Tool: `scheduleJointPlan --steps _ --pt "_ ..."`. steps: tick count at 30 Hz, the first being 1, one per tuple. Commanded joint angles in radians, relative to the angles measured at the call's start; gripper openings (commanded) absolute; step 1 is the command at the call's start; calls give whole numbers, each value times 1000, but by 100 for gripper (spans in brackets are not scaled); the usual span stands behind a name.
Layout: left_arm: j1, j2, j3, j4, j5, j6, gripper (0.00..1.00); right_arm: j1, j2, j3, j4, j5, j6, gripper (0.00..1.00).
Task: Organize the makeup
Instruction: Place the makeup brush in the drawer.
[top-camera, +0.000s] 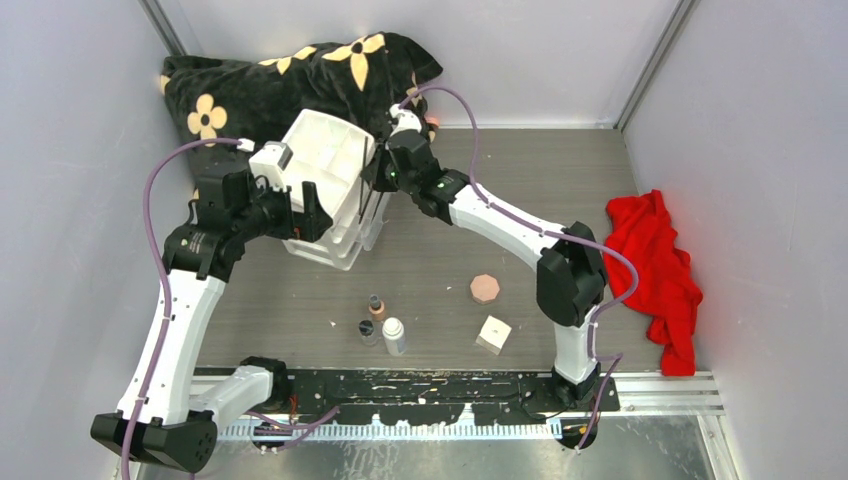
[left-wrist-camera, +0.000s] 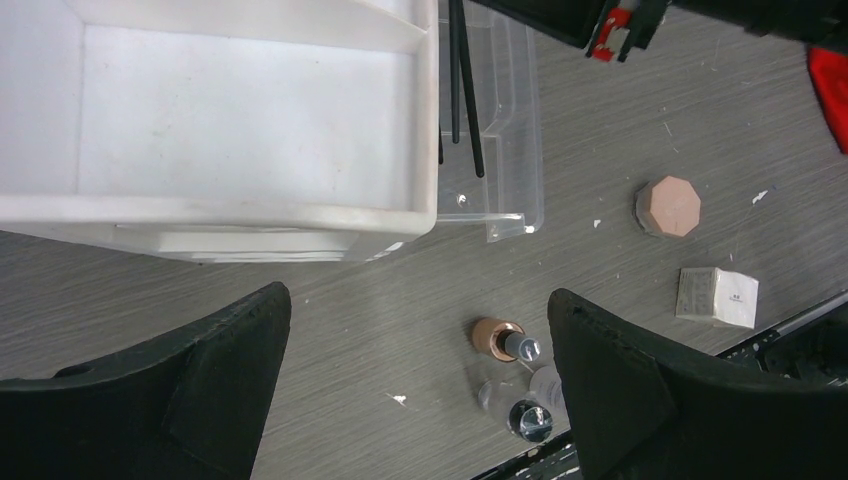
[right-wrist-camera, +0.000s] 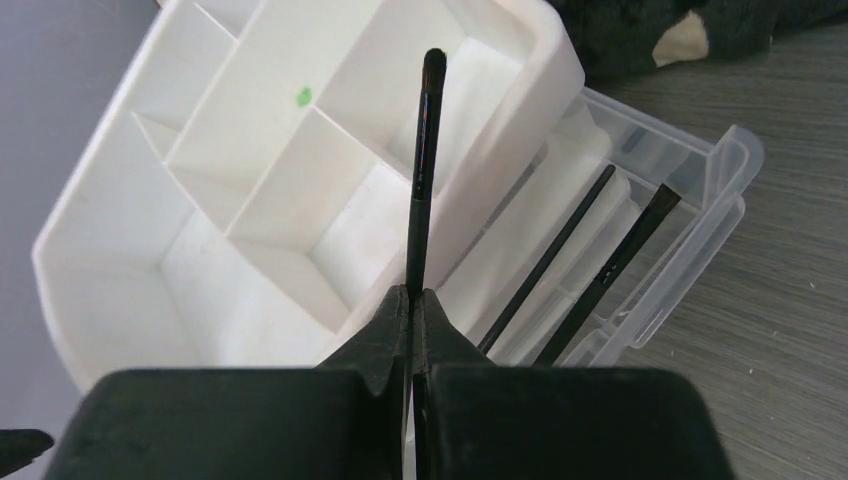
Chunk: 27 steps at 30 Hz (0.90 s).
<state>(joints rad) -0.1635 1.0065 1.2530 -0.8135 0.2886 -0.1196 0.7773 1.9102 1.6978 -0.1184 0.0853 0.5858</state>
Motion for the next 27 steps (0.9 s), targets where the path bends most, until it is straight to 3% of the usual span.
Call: scheduleJointPlan --steps 1,3,6,10,16,20,25,27 --pt "4 -10 15 15 4 19 100 8 -16 -18 82 31 23 1" --pt "4 -6 11 21 4 17 100 13 -36 -37 81 61 15 2" --pt "4 3 8 29 9 14 100 14 -66 -74 92 71 -6 26" --pt "4 9 6 37 17 9 100 14 -78 -87 85 51 -42 42" --pt "4 9 4 37 4 11 100 19 -134 -125 110 32 -86 44" --pt "4 19 6 39 3 13 100 25 -230 -198 161 50 -135 39" --pt "4 21 8 41 3 12 100 25 -313 -273 129 164 -171 2" --pt "4 18 12 37 -2 15 100 23 -321 -297 107 205 -176 1"
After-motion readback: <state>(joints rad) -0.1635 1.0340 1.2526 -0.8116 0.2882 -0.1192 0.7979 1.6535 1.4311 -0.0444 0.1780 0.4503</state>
